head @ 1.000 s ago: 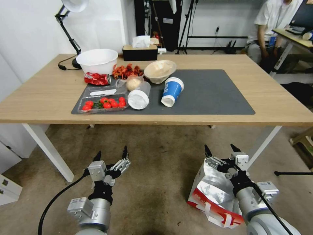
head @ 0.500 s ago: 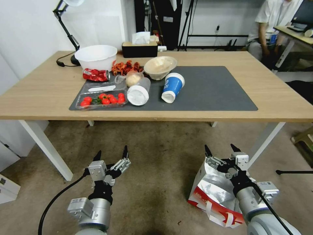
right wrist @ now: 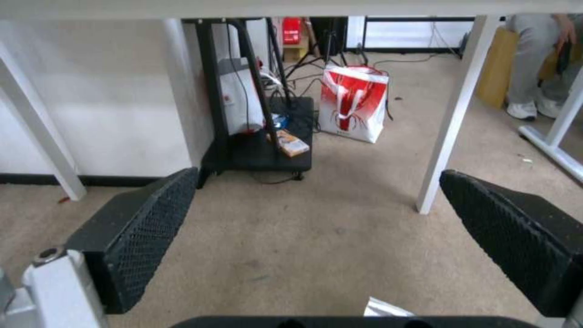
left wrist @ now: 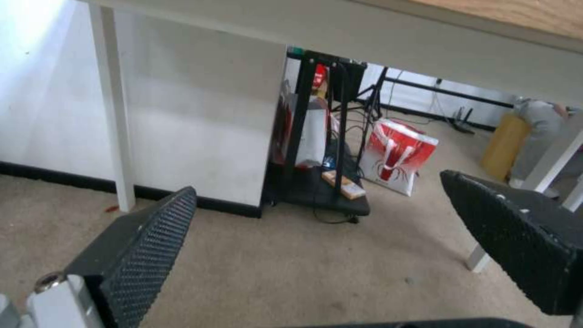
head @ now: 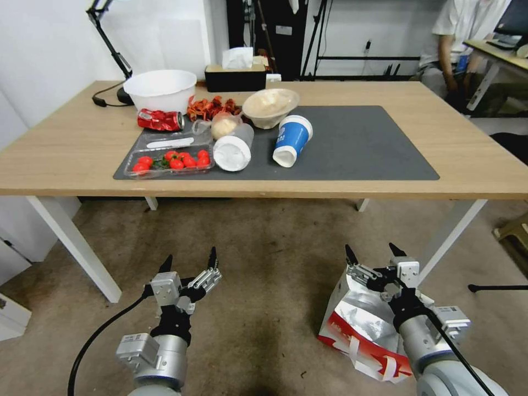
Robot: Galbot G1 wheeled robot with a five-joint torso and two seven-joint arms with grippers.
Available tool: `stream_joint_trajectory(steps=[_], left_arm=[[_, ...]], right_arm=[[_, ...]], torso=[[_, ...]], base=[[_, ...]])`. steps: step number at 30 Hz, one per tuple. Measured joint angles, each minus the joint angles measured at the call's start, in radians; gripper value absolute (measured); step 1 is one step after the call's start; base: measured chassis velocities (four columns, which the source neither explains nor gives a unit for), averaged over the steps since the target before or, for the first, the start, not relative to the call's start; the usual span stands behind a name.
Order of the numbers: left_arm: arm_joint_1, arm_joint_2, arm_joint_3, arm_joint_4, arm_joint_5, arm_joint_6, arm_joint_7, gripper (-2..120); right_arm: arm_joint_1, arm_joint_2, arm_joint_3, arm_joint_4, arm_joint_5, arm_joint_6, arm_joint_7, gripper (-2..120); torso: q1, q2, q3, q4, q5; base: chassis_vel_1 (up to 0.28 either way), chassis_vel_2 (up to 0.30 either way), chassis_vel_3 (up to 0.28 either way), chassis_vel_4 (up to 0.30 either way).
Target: Pick up the food delivery bag from the floor and place it on the table.
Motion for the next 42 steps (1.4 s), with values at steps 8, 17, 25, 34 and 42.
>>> stream_joint_trajectory(steps=[8, 17, 25, 34, 42], left_arm=[[-0.002, 0.005, -0.004, 0.001, -0.002, 0.0, 0.002, 100], [0.0, 0.009, -0.004, 0.001, -0.003, 0.001, 0.003, 100], [-0.001, 0.005, -0.003, 0.003, -0.003, 0.0, 0.005, 100], [0.0, 0.002, 0.0, 0.004, -0.002, -0.002, 0.007, 100], [0.002, 0.003, -0.001, 0.003, -0.002, -0.002, 0.007, 100]], right_arm=[[0.003, -0.001, 0.002, -0.005, -0.002, 0.0, 0.0, 100], [0.003, -0.003, 0.004, -0.006, -0.002, 0.0, 0.0, 100], [0.0, -0.002, 0.004, -0.005, -0.001, 0.0, 0.0, 100], [-0.003, -0.002, 0.007, -0.006, -0.002, 0.002, -0.001, 100], [-0.003, -0.001, 0.006, -0.008, -0.003, 0.003, -0.001, 100]], torso=[[-0.012, -0.035, -0.022, 0.0, 0.0], [-0.025, -0.069, -0.044, 0.0, -0.0001], [-0.037, -0.102, -0.065, 0.0, 0.0], [-0.049, -0.14, -0.091, 0.0, 0.0], [-0.061, -0.172, -0.112, 0.0, 0.0]], base=[[0.0, 0.0, 0.0, 0.0], [0.0, 0.0, 0.0, 0.0], [0.0, 0.0, 0.0, 0.0], [0.0, 0.0, 0.0, 0.0], [0.0, 0.0, 0.0, 0.0]])
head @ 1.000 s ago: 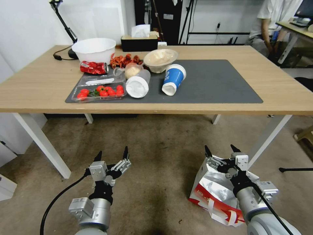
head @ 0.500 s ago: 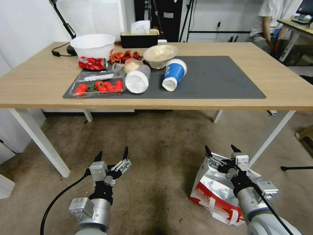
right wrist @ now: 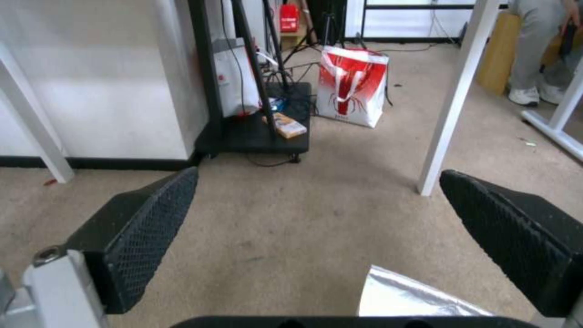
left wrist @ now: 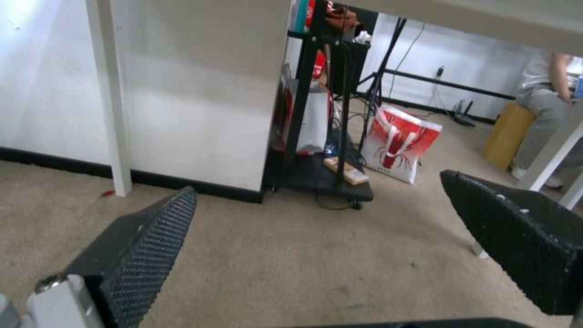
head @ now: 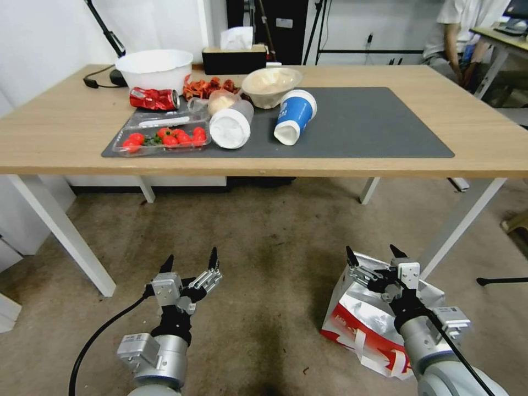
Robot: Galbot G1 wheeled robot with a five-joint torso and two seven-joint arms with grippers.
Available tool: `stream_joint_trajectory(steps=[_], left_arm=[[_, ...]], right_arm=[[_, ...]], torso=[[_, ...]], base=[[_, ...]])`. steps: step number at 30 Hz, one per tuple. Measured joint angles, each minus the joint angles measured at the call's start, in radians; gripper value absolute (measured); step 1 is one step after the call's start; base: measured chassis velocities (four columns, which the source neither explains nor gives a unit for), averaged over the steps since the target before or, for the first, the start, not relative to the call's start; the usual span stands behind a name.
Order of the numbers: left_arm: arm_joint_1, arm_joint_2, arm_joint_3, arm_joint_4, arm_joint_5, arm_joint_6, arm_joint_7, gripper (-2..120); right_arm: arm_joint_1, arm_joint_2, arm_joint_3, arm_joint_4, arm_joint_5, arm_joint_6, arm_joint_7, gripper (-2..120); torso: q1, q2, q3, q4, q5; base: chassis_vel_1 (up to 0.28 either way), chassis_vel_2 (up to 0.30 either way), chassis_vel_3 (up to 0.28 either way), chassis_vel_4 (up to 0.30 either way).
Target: Pick up the food delivery bag from the floor and place it on the table.
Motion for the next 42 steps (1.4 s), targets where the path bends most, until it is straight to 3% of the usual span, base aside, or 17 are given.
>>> stream_joint_trajectory(steps=[42], left_arm=[[-0.005, 0.012, 0.006, -0.001, -0.001, -0.005, 0.004, 100]], right_arm=[[-0.015, 0.006, 0.0, -0.008, -0.011, 0.012, 0.0, 100]], torso=[[-0.044, -0.164, -0.12, 0.0, -0.0001]], base=[[0.0, 0.0, 0.0, 0.0]])
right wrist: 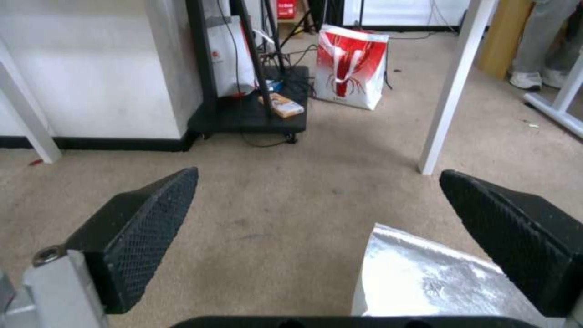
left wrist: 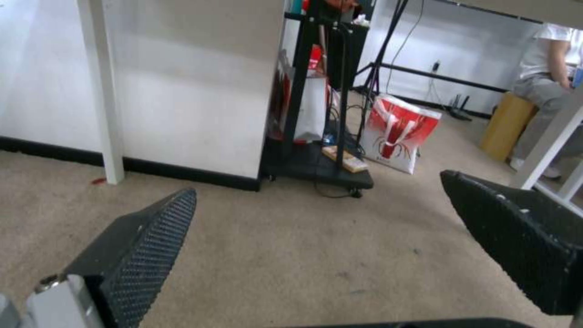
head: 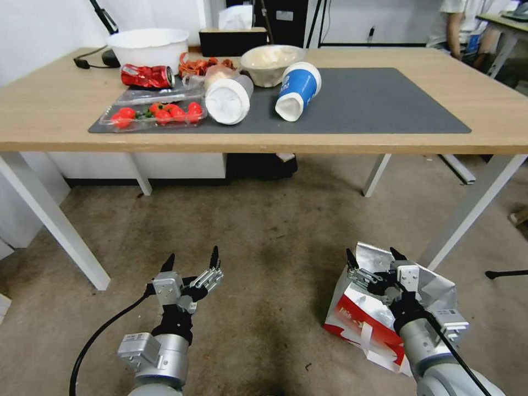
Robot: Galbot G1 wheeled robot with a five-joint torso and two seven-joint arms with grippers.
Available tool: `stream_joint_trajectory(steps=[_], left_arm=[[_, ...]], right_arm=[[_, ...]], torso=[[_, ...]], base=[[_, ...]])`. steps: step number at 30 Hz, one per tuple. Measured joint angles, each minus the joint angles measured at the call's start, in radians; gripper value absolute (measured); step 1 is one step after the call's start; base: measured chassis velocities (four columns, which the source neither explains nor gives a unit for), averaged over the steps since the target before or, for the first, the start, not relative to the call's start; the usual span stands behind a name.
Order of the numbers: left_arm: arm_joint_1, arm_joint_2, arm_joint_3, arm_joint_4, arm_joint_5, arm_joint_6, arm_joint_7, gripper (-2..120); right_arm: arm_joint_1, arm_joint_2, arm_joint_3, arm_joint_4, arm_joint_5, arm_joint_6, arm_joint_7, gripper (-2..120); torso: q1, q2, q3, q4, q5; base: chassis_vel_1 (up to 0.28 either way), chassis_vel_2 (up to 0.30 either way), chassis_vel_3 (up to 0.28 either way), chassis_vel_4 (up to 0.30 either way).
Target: Pick up the food delivery bag from the floor and place it on the table.
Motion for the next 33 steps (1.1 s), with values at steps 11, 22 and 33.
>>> stream_joint_trajectory(steps=[11, 22, 33], left_arm=[[0.005, 0.0, -0.003, -0.004, -0.002, -0.005, 0.0, 100], [0.007, -0.003, -0.004, -0.004, -0.001, -0.006, -0.002, 100], [0.008, -0.005, -0.004, -0.003, 0.001, -0.008, 0.006, 100]], right_arm=[[-0.003, 0.001, -0.004, 0.0, -0.006, 0.001, 0.0, 100], [-0.002, -0.001, -0.002, -0.003, -0.005, 0.002, -0.001, 100], [-0.008, -0.006, 0.003, -0.004, 0.008, 0.006, -0.003, 100]], torso=[[-0.009, -0.041, -0.033, 0.0, 0.0], [-0.014, -0.081, -0.067, 0.0, 0.0001], [-0.019, -0.127, -0.108, 0.0, 0.0001]], base=[[0.0, 0.0, 0.0, 0.0], [0.0, 0.0, 0.0, 0.0], [0.0, 0.0, 0.0, 0.0]])
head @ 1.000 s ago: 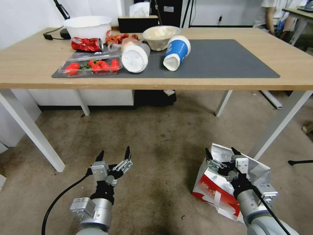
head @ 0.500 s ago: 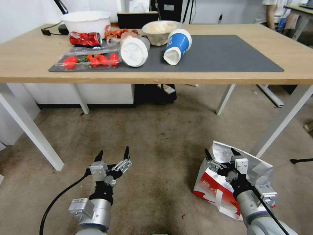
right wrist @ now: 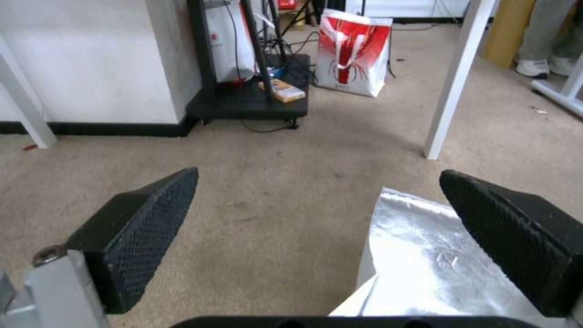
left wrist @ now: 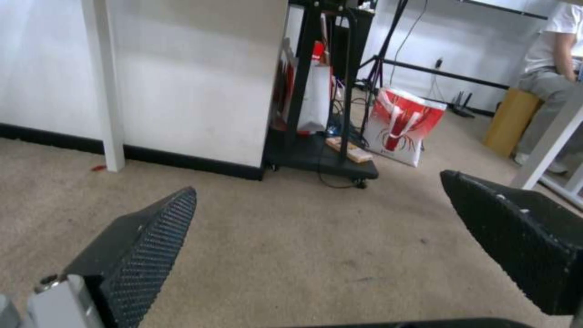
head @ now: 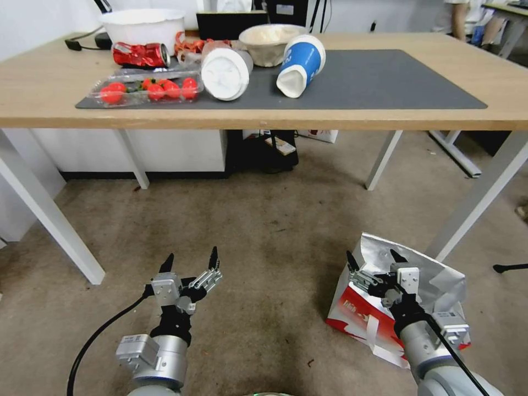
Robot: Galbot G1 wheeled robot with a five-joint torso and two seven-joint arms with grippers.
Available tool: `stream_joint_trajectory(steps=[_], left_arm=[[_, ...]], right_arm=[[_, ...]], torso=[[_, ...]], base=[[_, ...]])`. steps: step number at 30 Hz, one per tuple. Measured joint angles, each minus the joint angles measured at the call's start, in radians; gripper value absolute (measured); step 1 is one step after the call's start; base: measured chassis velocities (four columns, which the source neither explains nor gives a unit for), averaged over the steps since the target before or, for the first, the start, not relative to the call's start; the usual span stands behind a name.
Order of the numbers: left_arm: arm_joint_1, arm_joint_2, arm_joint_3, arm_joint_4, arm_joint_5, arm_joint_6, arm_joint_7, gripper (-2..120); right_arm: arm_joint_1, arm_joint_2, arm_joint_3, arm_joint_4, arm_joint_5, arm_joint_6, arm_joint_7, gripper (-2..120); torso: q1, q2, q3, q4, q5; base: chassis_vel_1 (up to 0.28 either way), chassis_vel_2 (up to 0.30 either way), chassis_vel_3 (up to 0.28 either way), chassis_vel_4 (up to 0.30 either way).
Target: Pick up the food delivery bag from the floor and place it on the table.
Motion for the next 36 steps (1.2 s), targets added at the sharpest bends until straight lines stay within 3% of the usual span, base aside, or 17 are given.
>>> stream_joint_trajectory(steps=[5, 19, 22, 32, 36], left_arm=[[0.0, -0.001, 0.0, 0.0, 0.0, 0.0, 0.004, 100], [-0.003, -0.007, 0.002, 0.003, 0.0, -0.001, 0.006, 100], [-0.009, -0.014, -0.001, 0.025, 0.013, -0.04, 0.01, 100], [-0.011, -0.019, -0.005, 0.061, 0.076, -0.119, 0.017, 100], [-0.008, -0.023, -0.004, 0.064, 0.08, -0.139, 0.026, 100]], right_arm=[[-0.001, 0.0, 0.0, 0.0, 0.001, 0.0, -0.001, 100], [-0.001, -0.001, 0.001, 0.0, 0.001, 0.001, -0.001, 100], [0.002, -0.002, 0.001, -0.008, 0.003, 0.014, -0.004, 100], [0.06, -0.05, 0.026, -0.113, 0.02, 0.197, -0.082, 100], [0.102, -0.147, 0.061, -0.198, 0.069, 0.248, -0.14, 100]], torso=[[-0.001, -0.024, -0.022, -0.0001, 0.0], [-0.004, -0.038, -0.024, -0.0001, 0.0], [-0.004, -0.036, -0.024, 0.0, 0.0], [-0.003, -0.032, -0.024, 0.0, 0.0001], [-0.003, -0.031, -0.024, -0.0001, 0.0002]], base=[[0.0, 0.0, 0.0, 0.0], [0.0, 0.0, 0.0, 0.0], [0.0, 0.0, 0.0, 0.0], [0.0, 0.0, 0.0, 0.0], [0.0, 0.0, 0.0, 0.0]])
